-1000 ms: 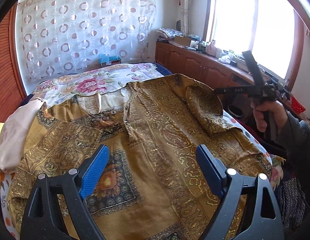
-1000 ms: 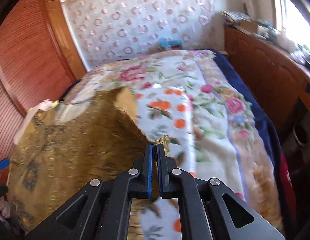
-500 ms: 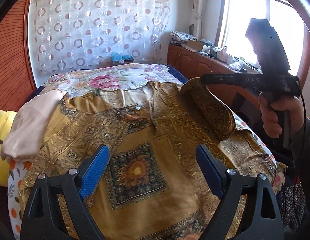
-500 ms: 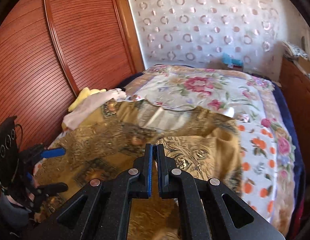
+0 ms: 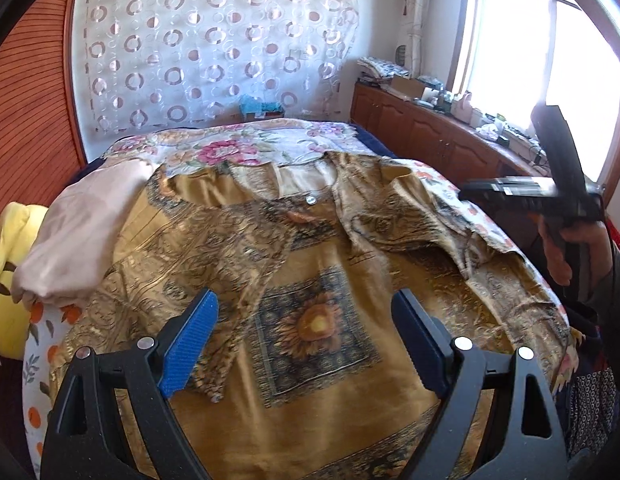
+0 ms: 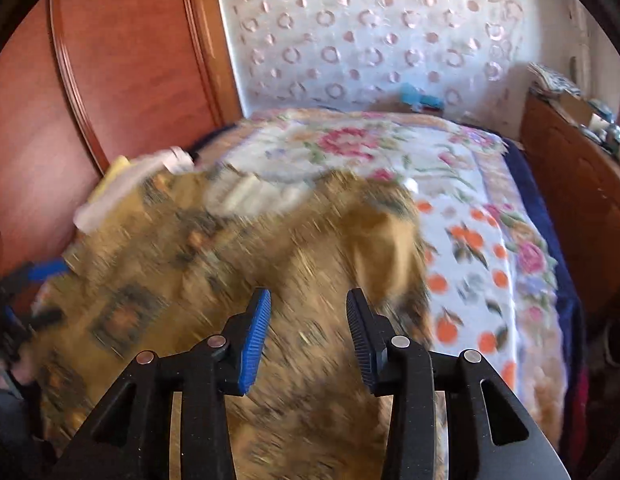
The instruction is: Fold small clothes
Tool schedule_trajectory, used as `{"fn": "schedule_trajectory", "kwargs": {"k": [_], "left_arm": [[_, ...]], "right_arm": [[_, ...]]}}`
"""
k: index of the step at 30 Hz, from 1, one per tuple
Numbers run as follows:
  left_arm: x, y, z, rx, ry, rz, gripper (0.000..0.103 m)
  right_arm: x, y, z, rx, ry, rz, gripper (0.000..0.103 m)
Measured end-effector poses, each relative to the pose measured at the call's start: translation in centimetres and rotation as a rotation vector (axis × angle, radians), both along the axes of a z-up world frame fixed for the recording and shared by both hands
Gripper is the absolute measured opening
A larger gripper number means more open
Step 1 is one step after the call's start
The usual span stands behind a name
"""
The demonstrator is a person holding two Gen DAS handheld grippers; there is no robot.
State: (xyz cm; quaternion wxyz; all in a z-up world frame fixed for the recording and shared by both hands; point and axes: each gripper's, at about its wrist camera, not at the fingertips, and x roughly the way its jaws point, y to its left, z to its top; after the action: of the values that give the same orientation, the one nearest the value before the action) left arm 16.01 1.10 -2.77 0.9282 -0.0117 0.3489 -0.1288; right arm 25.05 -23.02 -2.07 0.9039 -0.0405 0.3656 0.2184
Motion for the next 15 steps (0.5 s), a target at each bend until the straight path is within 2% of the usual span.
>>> {"fn": "schedule_trajectory", "kwargs": {"k": [8, 15], "left_arm": [[0.3, 2.8, -1.3, 0.054, 0.027, 0.060, 0.089], [1.1, 6.0, -1.5, 0.068, 0.033, 0.110, 0.089]], "right_arm": [[-0.7, -0.1, -5.7, -0.119, 0.062, -0.067, 0.041], [-1.0, 0.4, -6.2, -0.125, 0.010, -0.075, 0.050]]}}
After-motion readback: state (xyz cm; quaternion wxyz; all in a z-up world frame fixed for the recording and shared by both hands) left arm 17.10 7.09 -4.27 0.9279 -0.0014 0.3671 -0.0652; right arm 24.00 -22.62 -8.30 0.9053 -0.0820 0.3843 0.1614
